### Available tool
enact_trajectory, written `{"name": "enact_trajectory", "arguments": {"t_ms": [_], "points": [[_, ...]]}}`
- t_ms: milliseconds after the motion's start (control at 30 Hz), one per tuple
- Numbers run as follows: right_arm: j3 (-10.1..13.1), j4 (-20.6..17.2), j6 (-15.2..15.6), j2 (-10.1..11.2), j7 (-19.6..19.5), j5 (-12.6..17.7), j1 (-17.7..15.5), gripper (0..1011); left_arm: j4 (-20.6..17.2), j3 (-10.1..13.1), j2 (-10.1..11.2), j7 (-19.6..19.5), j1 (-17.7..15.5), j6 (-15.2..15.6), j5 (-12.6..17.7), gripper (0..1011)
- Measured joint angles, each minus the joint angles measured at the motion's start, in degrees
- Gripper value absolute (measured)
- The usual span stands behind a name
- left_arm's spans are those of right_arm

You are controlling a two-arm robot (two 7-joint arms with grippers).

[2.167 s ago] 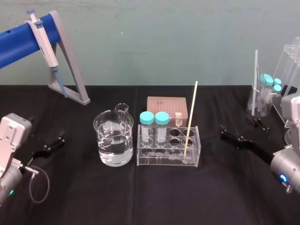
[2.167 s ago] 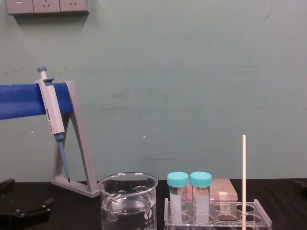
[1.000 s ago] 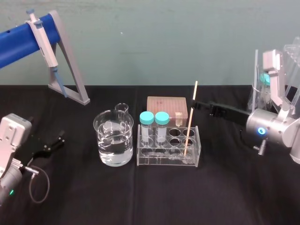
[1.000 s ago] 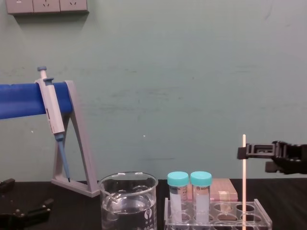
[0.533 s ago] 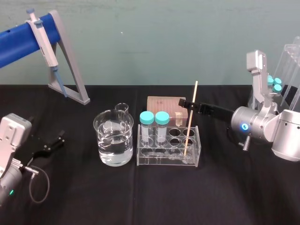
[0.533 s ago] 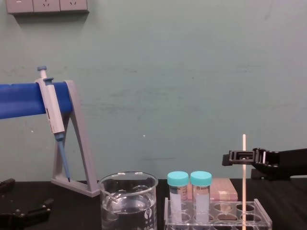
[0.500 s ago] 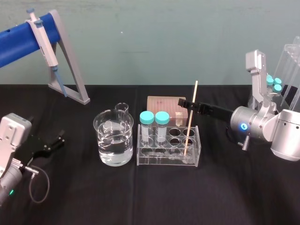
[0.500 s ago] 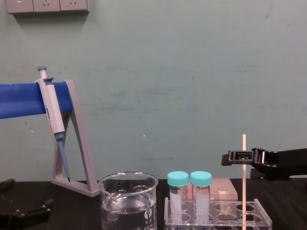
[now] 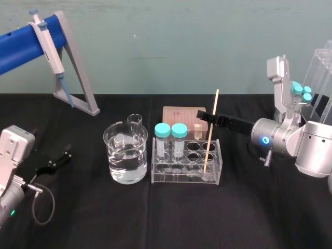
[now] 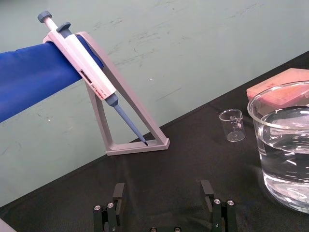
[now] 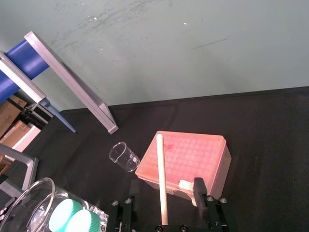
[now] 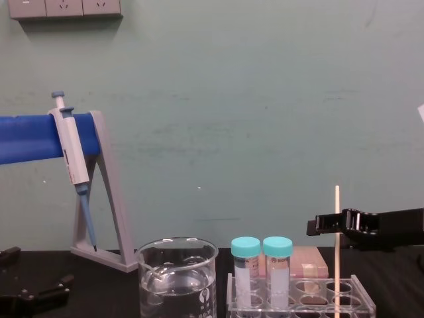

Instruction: Hold the thermometer with one hand and immerse one end into the beaker, then reinsert it into the test tube rack.

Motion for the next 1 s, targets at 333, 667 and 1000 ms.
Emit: {"name": "enact_trajectory", "arguments": {"t_ms": [333, 667, 1000], "points": [[-0.77, 0.49, -0.56, 0.24, 0.06, -0.07, 0.07, 405, 0.00, 0.00, 0.00, 0.00, 0.00, 0.00, 0.00, 1004], [-1.04, 0.64, -0.58, 0.44, -0.01, -0.40, 0.02, 92, 0.00, 0.00, 0.00, 0.00, 0.00, 0.00, 0.00, 1004], [-1.09, 0.21, -0.82, 0.57, 0.02, -0.73, -0.10, 49, 0.00, 0.00, 0.00, 0.00, 0.00, 0.00, 0.00, 1004]]}}
